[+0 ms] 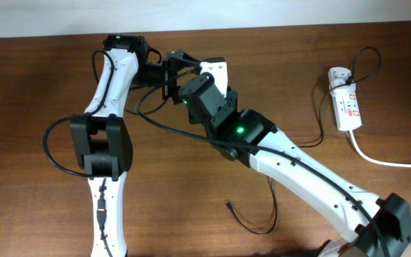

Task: Plug charger to phone and switch on socket

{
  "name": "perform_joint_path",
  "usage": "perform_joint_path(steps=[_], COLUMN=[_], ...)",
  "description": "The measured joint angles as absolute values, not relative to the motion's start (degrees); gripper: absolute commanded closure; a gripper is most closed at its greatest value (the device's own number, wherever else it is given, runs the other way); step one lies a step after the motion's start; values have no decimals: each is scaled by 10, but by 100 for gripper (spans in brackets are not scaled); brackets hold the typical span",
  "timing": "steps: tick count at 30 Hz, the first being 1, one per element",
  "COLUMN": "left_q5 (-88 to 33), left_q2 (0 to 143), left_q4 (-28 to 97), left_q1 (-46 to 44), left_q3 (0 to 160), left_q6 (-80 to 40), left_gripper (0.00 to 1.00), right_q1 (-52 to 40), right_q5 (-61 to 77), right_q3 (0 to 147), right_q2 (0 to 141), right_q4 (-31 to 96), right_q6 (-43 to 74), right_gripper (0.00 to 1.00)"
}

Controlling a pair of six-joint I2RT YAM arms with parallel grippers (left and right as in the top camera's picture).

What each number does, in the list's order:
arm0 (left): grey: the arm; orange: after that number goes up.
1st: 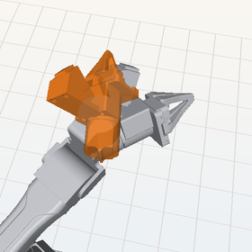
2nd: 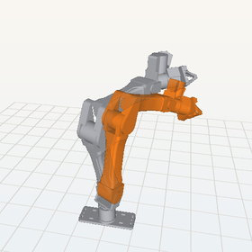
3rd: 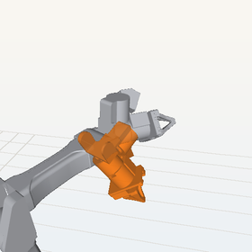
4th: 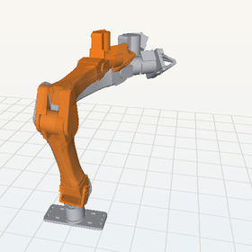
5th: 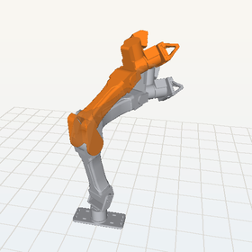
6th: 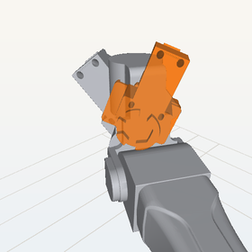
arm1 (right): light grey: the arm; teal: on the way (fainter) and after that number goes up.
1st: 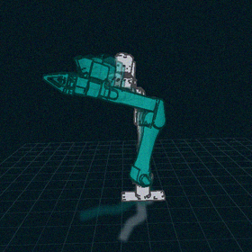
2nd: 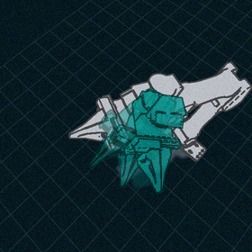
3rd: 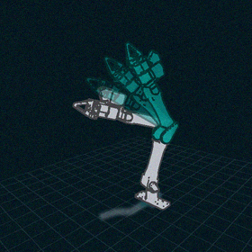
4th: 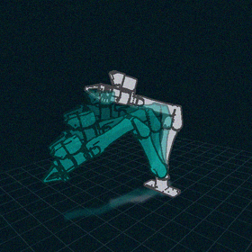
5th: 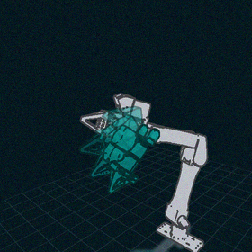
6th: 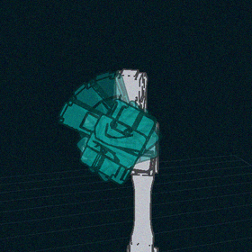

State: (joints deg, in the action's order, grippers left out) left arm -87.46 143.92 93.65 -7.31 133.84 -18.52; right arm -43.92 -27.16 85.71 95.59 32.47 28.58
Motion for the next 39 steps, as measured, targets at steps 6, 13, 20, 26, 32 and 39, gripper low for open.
perform_joint_path(steps=[6,13,20,26,32,39], left_q5=[-874,-874,-874,-874,-874,-875], left_q2=[1439,1439,1439,1439,1439,1439], left_q4=[927,919,908,908,908,908], left_q1=[-73,-73,-73,-73,-72,-71], left_q3=[1338,1338,1338,1338,1338,1338], left_q6=[-185,-187,-187,-192,-192,-193], left_gripper=[31,31,31,29,26,7], right_q1=[-439,-439,-439,-439,-439,-439], right_q5=[-269,-260,-256,-254,-255,-261], right_q3=[857,857,857,857,857,857], right_q2=[956,956,956,956,956,956], right_q4=[325,325,327,327,327,327], right_q6=[288,290,295,294,296,296], right_gripper=[65,75,78,83,85,92])
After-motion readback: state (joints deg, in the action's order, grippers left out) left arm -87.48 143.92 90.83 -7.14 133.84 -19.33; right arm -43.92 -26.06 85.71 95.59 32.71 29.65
